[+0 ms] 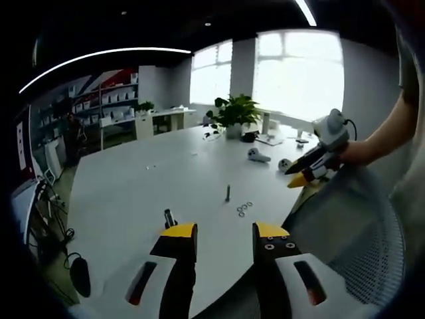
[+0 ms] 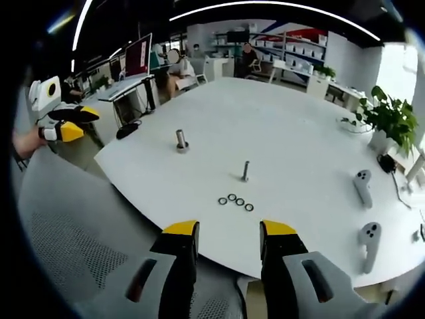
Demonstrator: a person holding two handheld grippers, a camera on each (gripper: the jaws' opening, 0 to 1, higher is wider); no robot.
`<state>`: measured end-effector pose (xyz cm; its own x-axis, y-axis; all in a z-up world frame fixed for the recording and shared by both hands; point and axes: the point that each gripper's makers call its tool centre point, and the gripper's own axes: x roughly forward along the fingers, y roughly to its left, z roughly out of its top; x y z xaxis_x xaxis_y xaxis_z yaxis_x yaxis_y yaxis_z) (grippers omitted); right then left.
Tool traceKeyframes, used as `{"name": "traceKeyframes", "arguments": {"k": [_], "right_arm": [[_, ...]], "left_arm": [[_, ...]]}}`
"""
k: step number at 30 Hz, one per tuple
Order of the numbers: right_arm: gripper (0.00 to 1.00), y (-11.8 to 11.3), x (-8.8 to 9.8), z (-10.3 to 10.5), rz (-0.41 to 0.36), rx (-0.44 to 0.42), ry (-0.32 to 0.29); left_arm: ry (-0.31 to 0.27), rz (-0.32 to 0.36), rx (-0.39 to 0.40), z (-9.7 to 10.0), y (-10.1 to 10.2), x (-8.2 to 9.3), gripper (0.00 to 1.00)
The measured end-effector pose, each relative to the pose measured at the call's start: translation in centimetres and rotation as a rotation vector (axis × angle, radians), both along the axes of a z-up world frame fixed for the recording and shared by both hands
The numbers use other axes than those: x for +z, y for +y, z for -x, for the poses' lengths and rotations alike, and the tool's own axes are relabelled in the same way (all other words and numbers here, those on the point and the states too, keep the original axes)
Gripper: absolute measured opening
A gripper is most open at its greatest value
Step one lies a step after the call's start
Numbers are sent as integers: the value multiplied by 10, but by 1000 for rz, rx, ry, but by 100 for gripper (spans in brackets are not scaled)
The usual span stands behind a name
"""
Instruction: Place the washer onto the threaded stud by aligning its center hole with the stud, sliding it down to the base, and recovering from edge contact or off-axis alignment until the washer reaches the visible bottom stop.
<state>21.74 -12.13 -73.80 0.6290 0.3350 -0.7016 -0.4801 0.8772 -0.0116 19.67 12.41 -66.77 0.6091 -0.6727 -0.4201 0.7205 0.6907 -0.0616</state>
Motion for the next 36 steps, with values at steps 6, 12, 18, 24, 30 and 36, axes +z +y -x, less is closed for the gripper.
{"name": "traceKeyframes", "arguments": {"k": [6,12,18,24,30,36], "right_arm": [[39,-1,-1,1,18,-5,3],[39,-5,-4,0,35,-9,12],[39,-2,-7,2,36,10,31],[39,0,-4,2,26,11,18],[39,0,-1,0,2,-1,11],[38,2,15,-8,-9,1,-66]], "left_arm": [[24,-16,-5,1,2,-6,31],[-4,7,-6,0,-1,1,31],[2,7,11,-2,2,0,31],[1,4,2,-1,1,0,31],[-2,5,3,-2,1,1,31],[-1,2,-9,-1,-1,1,31]]}}
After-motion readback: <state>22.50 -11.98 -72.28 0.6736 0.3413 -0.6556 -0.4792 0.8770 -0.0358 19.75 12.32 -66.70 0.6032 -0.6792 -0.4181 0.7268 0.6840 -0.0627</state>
